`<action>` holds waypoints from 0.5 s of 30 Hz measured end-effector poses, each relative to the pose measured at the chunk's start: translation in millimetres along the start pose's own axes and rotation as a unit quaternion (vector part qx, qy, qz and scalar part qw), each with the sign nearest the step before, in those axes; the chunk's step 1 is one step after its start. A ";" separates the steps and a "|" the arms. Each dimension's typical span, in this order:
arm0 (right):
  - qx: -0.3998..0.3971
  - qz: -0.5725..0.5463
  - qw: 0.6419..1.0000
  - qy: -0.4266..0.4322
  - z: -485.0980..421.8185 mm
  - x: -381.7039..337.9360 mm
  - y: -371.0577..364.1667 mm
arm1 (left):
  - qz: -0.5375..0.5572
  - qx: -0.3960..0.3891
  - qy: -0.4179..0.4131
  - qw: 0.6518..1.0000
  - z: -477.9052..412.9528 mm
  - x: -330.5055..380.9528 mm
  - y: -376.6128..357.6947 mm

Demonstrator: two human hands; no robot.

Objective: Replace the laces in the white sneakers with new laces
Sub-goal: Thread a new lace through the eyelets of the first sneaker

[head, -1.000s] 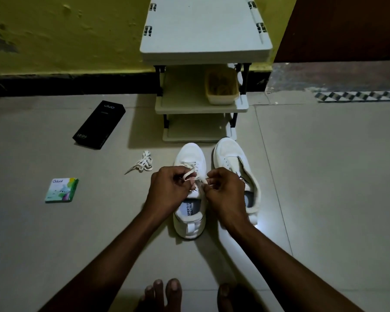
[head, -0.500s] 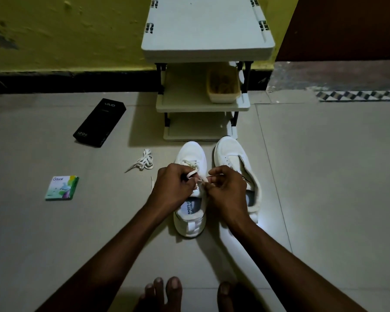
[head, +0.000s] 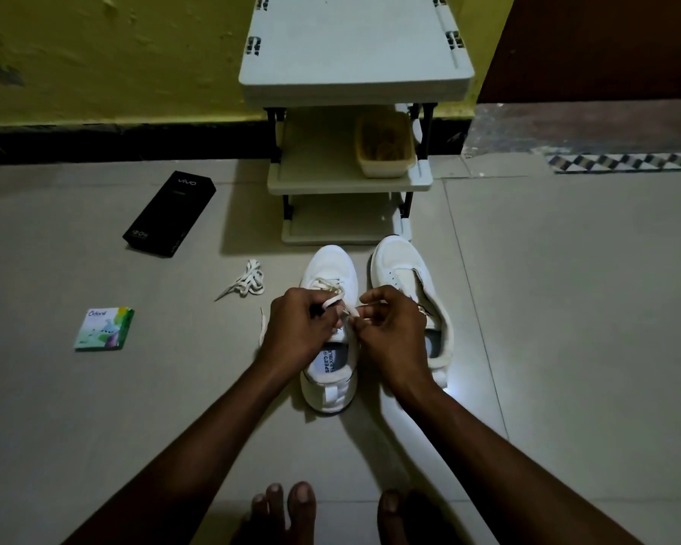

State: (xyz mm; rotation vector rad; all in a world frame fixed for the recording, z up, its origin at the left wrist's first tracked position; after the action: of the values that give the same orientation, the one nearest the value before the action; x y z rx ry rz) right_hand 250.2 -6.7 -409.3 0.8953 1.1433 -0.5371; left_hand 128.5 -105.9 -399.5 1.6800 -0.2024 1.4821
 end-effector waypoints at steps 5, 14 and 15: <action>-0.002 -0.008 1.000 -0.001 0.5 0.9 0.2 | -0.053 -0.006 -0.031 0.998 2.4 4.7 -0.7; -0.014 -0.007 1.000 -0.004 -2.6 2.4 -1.6 | 0.022 0.050 0.014 0.998 8.4 0.9 -4.5; -0.014 0.000 1.000 -0.004 -3.2 2.8 -1.8 | 0.029 0.063 0.024 0.997 7.7 -2.2 -6.3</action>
State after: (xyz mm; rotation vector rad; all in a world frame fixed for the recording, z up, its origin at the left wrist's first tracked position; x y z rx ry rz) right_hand 248.0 -4.8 -412.9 0.8690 1.1417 -0.5227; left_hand 137.5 -108.2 -403.8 1.7494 -0.1349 1.6050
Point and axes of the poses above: each hand's wrist, its own z-axis away from the middle knuckle, its own y-axis out of the back of the hand, x = y × z, the point moved 4 cm from there along -z, towards the middle knuckle, and after that the axes turned 4 degrees about z, right-handed, at the moved point
